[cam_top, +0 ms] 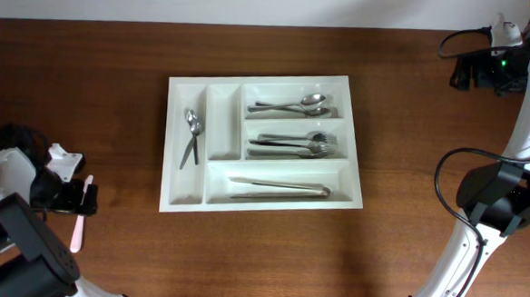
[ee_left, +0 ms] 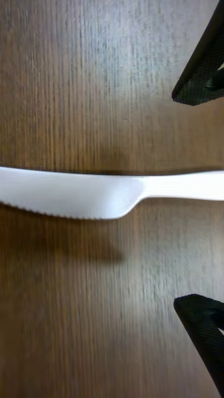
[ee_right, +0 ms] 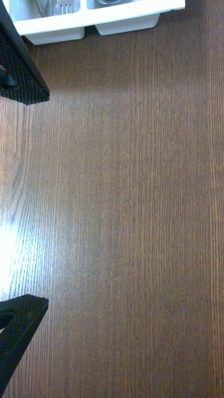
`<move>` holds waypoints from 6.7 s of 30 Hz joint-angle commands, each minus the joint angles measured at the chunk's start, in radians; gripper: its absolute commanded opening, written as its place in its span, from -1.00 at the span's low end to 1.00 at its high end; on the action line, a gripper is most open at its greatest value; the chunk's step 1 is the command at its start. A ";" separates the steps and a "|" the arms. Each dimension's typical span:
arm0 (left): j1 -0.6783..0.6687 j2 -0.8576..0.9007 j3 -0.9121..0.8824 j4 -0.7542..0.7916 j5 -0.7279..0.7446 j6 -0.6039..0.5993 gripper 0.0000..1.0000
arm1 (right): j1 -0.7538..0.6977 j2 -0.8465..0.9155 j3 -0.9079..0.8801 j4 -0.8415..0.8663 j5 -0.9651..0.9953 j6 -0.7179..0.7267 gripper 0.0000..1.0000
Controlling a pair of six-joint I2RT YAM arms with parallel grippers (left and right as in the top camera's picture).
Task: Pack container
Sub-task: 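Lower the left gripper over the white plastic knife and align, then close the left gripper on the white plastic knife, then lift the knife and carry it right over the tray's left compartment, then lower the knife into the tray's second narrow compartment and release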
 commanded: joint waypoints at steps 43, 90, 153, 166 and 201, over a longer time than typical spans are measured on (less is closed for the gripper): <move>0.003 0.084 -0.016 0.035 -0.007 -0.136 0.98 | -0.005 -0.014 -0.005 0.003 0.002 0.002 0.97; -0.013 0.082 0.016 0.033 0.152 -0.205 -0.96 | -0.005 -0.014 -0.005 0.003 0.002 0.002 0.97; -0.816 0.233 0.614 -0.055 0.198 -0.981 -0.96 | -0.005 -0.014 -0.005 0.003 0.002 0.002 0.97; -0.820 0.265 0.614 -0.036 0.195 -0.910 -0.96 | -0.005 -0.014 -0.005 0.003 0.002 0.002 0.97; -0.827 0.344 0.652 -0.019 0.203 -0.856 -0.37 | -0.005 -0.014 -0.005 0.003 0.002 0.002 0.97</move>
